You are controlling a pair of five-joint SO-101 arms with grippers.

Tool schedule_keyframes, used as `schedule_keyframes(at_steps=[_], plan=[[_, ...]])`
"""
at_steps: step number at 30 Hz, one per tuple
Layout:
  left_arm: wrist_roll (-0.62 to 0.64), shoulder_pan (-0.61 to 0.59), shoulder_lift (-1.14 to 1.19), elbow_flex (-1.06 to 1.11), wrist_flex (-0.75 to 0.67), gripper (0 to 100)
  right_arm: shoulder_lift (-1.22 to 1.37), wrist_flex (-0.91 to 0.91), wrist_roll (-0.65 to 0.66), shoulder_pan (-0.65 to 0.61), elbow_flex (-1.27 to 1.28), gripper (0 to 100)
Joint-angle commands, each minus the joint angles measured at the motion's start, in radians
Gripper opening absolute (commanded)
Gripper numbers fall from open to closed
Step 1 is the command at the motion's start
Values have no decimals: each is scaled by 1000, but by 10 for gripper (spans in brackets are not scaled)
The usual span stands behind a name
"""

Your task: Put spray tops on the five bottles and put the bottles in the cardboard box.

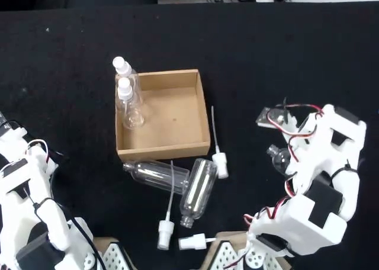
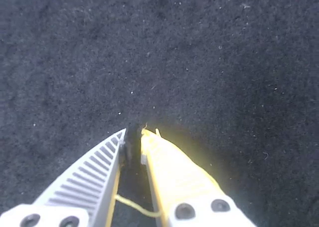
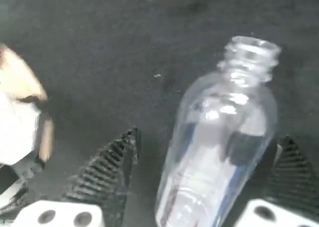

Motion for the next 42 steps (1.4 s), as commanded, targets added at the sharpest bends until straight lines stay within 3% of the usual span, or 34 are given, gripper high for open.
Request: schedule_keyframes(at_steps=[1,4,9,13,20,27,32,42], plan=[[3,12,0,-45,-18,37,-7,-184,-91,-23,68,378],[3,12,0,-45,-18,37,-15,-273,-183,-31,107,342],[3,12,0,-45,-18,37,-15,-411,-305,-21,105,8],[3,12,0,-44,-18,37,-7,-503,-431,81,48,55],[3,12,0,-44,-18,37,13,-503,-847,278,16,43],[3,12,0,-44,-18,37,18,-342,-790,273,-50,304],[3,12,0,-44,-18,37,27,-203,-779,258,-206,289],[3,10,0,-44,-18,37,97,-199,-707,253,-219,289]])
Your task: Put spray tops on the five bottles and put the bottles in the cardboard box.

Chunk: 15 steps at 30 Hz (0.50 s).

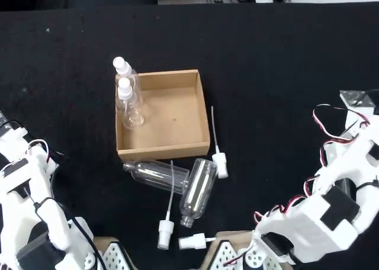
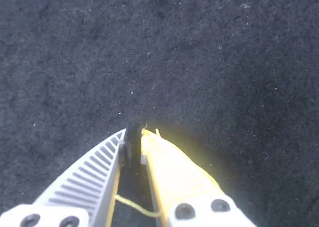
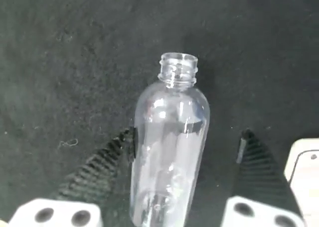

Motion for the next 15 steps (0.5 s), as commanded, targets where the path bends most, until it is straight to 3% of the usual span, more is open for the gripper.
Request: schedule_keyframes(at_steps=[1,6,12,15], plan=[[3,10,0,-44,-18,37,81,8,34,-12,-45,289],[3,10,0,-44,-18,37,211,3,-8,-12,-104,280],[3,10,0,-44,-18,37,213,9,-21,17,-157,5],[3,10,0,-45,-18,37,160,29,-17,25,-159,21]])
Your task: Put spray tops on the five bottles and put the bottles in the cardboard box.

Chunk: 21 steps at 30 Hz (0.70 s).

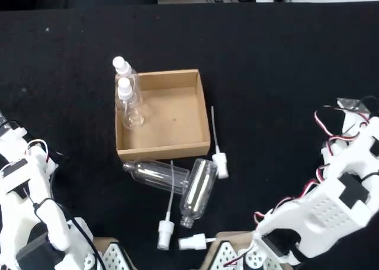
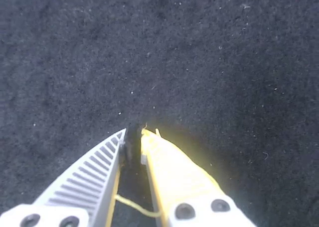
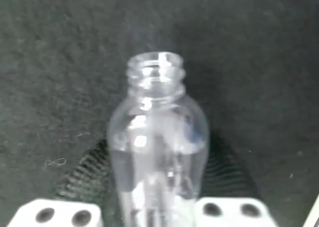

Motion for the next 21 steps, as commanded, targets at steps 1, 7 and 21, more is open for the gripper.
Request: schedule_keyframes(at_steps=[1,7,21], plan=[[3,10,0,-45,-18,37,-96,37,18,17,-47,10],[3,10,0,-44,-18,37,-102,-12,385,-87,-44,10],[3,10,-6,-42,-11,40,-338,542,1056,-77,-44,10]])
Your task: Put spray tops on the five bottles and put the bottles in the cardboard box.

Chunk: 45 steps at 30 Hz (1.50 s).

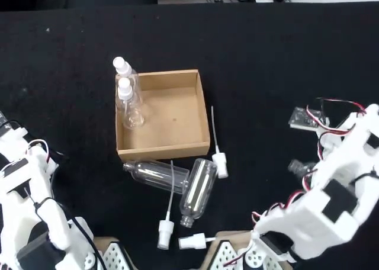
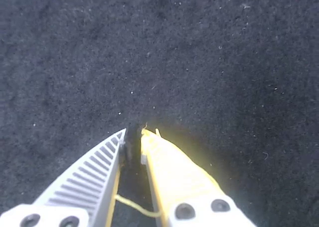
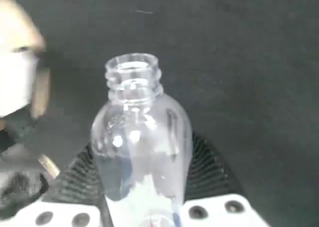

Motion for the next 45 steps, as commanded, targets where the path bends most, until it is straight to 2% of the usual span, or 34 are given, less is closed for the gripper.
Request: schedule_keyframes(at_steps=[1,5,11,14,17,21,25,29,32,34,37,40,45], plan=[[3,7,-9,-42,-11,40,-150,75,-2,-14,-44,10],[-43,-19,-12,-128,115,40,-193,49,-195,-14,-44,10],[-249,-33,-11,-417,465,40,-251,-66,-453,9,-44,10],[-373,-27,-11,-555,663,40,-275,-161,-638,35,-44,10],[-488,-19,-11,-647,802,40,-280,-253,-790,68,-44,10],[-614,25,-20,-717,970,40,-278,-292,-882,97,-42,10],[-638,154,-103,-720,1117,40,-278,-293,-891,114,-42,10],[-638,375,-265,-700,1217,40,-278,-292,-891,114,-41,10],[-601,561,-434,-621,1221,43,-278,-298,-891,114,-30,10],[-537,662,-516,-553,1223,88,-278,-298,-888,109,-27,10],[-480,769,-519,-509,1209,190,-278,-301,-887,107,-28,10],[-482,812,-497,-509,1201,191,-278,-313,-887,107,-31,11],[-468,1055,-489,-509,1200,191,-277,-358,-887,124,-25,11]])
